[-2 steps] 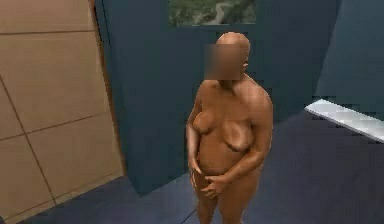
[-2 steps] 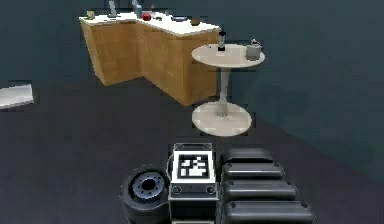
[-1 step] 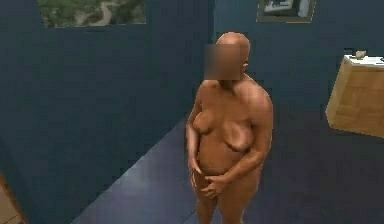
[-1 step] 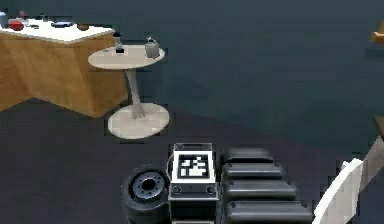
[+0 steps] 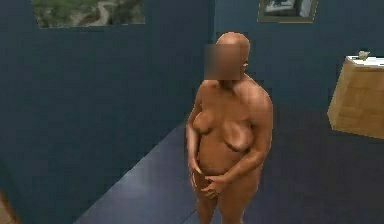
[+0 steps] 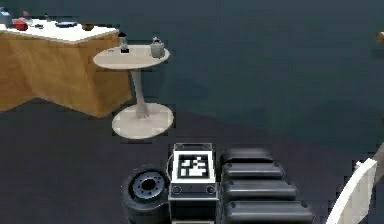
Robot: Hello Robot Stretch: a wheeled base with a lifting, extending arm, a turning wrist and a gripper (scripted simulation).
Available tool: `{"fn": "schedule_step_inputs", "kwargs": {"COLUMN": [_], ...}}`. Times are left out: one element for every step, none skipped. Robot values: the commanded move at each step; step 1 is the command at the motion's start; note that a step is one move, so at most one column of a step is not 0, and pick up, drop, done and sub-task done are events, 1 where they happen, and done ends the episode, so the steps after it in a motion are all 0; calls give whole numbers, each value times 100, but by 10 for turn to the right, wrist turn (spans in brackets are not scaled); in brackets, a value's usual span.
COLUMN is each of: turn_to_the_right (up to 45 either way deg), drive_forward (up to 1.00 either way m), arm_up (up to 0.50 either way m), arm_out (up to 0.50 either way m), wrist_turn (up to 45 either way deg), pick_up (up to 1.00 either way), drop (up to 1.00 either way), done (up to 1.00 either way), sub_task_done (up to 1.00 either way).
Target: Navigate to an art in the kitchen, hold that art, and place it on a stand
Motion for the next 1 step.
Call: {"fn": "schedule_step_inputs", "kwargs": {"turn_to_the_right": [-450], "drive_forward": [0], "arm_up": [0], "arm_out": [0], "wrist_turn": [0], "pick_up": [0], "drop": [0], "done": [0], "sub_task_done": [0]}}
